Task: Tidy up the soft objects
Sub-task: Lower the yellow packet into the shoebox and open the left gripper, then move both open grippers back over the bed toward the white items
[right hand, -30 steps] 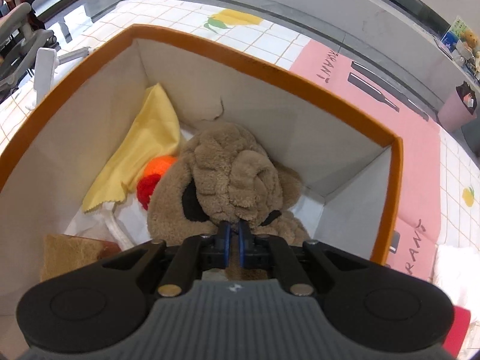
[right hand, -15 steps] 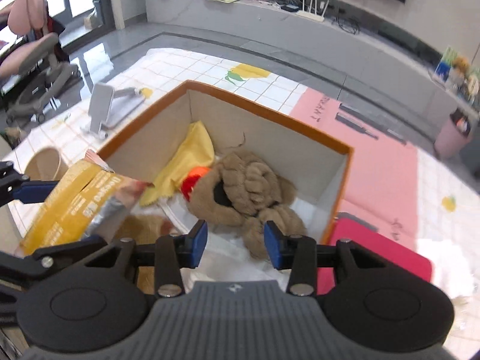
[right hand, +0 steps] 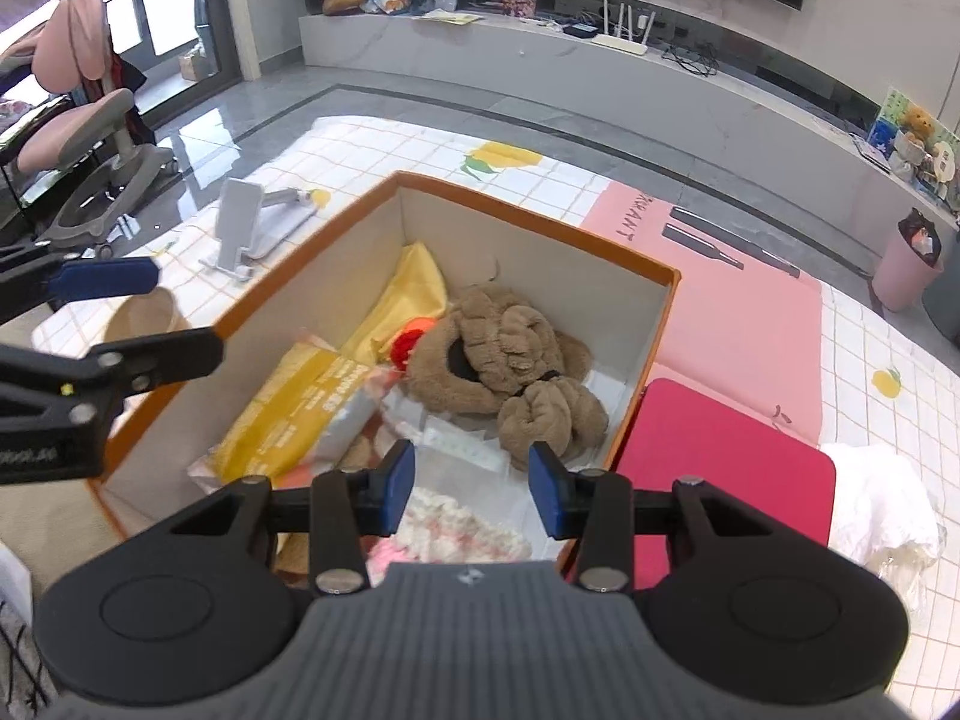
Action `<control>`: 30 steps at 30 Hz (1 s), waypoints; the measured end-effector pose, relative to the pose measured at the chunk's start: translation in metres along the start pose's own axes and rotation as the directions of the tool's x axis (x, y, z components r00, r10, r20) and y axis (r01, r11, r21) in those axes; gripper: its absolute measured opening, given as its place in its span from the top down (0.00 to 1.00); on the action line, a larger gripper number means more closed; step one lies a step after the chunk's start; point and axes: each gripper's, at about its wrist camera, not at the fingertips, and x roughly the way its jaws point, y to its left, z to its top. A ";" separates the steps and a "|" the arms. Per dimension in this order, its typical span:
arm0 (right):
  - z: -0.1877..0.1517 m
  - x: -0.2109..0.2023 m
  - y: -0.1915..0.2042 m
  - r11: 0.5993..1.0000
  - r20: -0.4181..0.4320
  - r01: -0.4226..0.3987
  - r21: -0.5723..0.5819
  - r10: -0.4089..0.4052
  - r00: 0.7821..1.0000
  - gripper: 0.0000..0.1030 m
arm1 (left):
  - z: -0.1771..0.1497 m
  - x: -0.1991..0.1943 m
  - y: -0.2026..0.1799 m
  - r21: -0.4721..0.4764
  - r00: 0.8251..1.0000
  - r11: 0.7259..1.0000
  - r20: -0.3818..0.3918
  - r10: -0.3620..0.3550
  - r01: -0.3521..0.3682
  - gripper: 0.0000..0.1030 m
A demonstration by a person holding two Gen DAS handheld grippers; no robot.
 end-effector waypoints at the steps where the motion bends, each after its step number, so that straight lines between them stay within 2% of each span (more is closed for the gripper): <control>1: 0.000 -0.003 0.002 1.000 0.000 0.001 -0.012 -0.001 1.000 0.59 | 0.000 0.000 0.001 -0.004 1.000 1.000 -0.007 -0.007 0.007 0.15; 9: -0.008 -0.019 0.005 1.000 0.002 0.020 -0.012 -0.020 1.000 0.59 | 0.001 -0.006 -0.007 -0.003 0.999 0.999 -0.033 -0.041 0.041 0.15; 14: -0.021 -0.035 0.002 0.999 0.017 0.045 0.007 -0.045 0.999 0.46 | -0.003 -0.014 -0.019 0.007 0.998 0.998 -0.033 -0.062 0.063 0.15; 19: -0.041 -0.056 -0.006 0.996 0.027 0.080 0.041 -0.081 0.996 0.46 | -0.008 -0.023 -0.037 0.031 0.993 0.993 -0.037 -0.111 0.112 0.15; 21: -0.053 -0.066 -0.009 0.994 0.038 0.096 0.058 -0.099 0.994 0.44 | -0.013 -0.028 -0.047 0.057 0.994 0.992 -0.027 -0.108 0.110 0.15; 24: -0.075 -0.082 -0.017 0.989 0.051 0.124 0.078 -0.128 0.990 0.37 | -0.021 -0.035 -0.062 0.075 0.995 0.992 -0.007 -0.102 0.102 0.15; 27: -0.104 -0.095 -0.029 0.985 0.035 0.143 0.095 -0.147 0.989 0.29 | -0.029 -0.038 -0.072 0.052 0.993 0.991 -0.029 -0.119 0.120 0.15; 29: -0.124 -0.100 -0.039 0.982 0.028 0.157 0.104 -0.161 0.987 0.17 | -0.033 -0.040 -0.079 0.046 0.992 0.991 -0.037 -0.121 0.122 0.15; 30: -0.135 -0.103 -0.045 0.979 0.026 0.170 0.112 -0.174 0.984 0.15 | -0.036 -0.042 -0.083 0.052 0.991 0.990 -0.031 -0.128 0.130 0.15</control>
